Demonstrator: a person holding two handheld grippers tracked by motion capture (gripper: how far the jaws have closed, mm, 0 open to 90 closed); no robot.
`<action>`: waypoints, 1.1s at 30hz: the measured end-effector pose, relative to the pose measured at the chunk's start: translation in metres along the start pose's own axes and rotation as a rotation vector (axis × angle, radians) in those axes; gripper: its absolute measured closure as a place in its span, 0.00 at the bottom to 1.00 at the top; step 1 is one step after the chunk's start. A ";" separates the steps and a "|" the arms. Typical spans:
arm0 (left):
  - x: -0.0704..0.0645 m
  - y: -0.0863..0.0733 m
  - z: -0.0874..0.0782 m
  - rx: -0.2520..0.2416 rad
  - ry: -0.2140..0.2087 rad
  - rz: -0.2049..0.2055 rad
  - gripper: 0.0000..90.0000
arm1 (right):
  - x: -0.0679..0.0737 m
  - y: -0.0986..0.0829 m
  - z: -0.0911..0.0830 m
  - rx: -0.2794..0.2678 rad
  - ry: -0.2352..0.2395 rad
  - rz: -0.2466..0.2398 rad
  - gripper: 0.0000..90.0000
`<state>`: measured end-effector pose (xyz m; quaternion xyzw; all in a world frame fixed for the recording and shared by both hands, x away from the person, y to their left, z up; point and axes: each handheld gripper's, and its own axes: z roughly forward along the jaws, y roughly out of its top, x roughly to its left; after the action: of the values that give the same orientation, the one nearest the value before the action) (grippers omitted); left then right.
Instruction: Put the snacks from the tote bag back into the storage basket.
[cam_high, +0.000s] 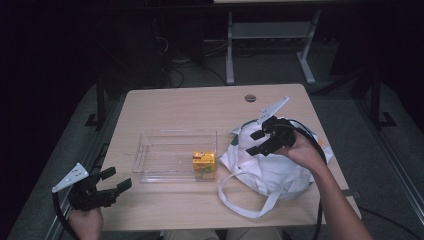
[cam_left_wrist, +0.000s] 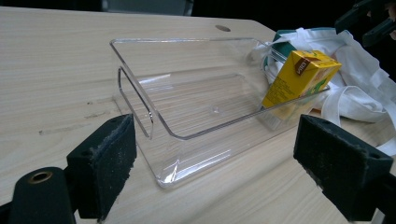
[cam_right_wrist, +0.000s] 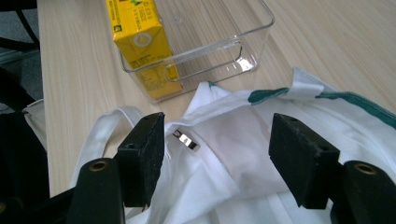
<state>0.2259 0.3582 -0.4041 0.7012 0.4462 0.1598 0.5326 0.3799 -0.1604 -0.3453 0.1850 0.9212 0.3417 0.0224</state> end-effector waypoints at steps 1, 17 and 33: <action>0.000 0.000 0.000 0.000 0.000 0.000 0.14 | 0.000 -0.001 -0.001 0.000 0.000 0.002 0.39; 0.000 0.000 0.000 0.001 -0.001 -0.002 0.14 | -0.002 -0.022 -0.015 -0.022 -0.031 0.049 0.39; 0.000 0.000 0.000 0.000 -0.002 -0.003 0.14 | -0.003 -0.049 -0.025 -0.031 -0.047 0.098 0.39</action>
<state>0.2254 0.3583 -0.4042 0.7006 0.4468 0.1583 0.5333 0.3622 -0.2111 -0.3573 0.2373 0.9048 0.3523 0.0303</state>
